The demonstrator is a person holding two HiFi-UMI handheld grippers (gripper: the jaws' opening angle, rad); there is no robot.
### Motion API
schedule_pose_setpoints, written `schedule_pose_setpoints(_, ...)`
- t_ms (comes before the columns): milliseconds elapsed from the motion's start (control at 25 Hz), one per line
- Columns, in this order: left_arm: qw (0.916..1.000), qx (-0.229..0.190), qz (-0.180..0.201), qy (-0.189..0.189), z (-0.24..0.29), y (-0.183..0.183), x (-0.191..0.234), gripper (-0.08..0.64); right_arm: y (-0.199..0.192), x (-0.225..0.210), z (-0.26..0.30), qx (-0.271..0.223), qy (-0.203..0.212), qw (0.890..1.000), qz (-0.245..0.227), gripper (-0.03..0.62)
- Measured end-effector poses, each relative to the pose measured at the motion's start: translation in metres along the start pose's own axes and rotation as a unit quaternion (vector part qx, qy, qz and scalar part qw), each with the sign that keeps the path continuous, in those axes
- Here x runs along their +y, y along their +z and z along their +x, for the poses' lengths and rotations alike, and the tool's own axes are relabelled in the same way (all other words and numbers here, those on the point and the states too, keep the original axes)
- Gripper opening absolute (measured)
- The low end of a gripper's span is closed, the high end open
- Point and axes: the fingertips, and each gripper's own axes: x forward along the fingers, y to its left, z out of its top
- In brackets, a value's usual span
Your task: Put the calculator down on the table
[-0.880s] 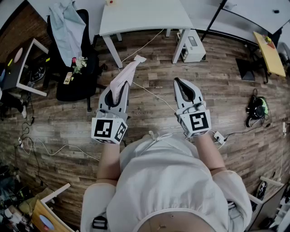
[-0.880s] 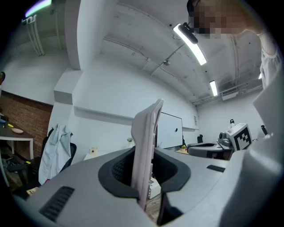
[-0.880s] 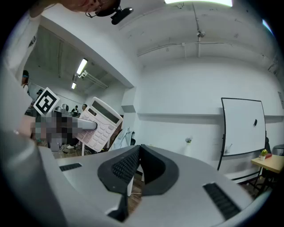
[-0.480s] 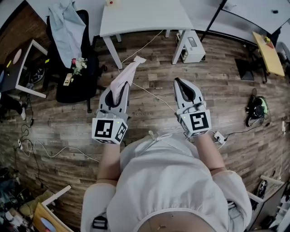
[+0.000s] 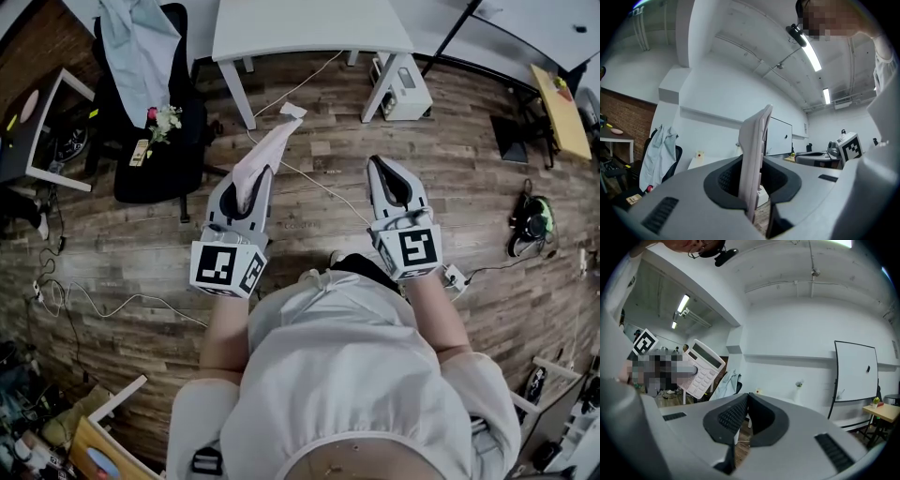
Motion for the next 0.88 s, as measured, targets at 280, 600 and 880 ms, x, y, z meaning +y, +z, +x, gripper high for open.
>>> schedule_pose_setpoints(280,0.9994,0.021,-0.009,0.025,0.037,-0.022,0.037,0.094,-0.024,-0.02,0.056,0.015,0.016,1.0,0.01,0.005)
schedule_pose_setpoints(600,0.9978,0.031,0.005,0.058,0.141,-0.027,0.065,0.094,-0.038,-0.098,0.152,0.011,0.038,0.999,0.016,0.006)
schedule_pose_setpoints(880,0.9966,0.034,-0.003,0.075,0.27,-0.022,0.091,0.094,-0.044,-0.201,0.253,0.025,0.039,0.999,0.017,0.006)
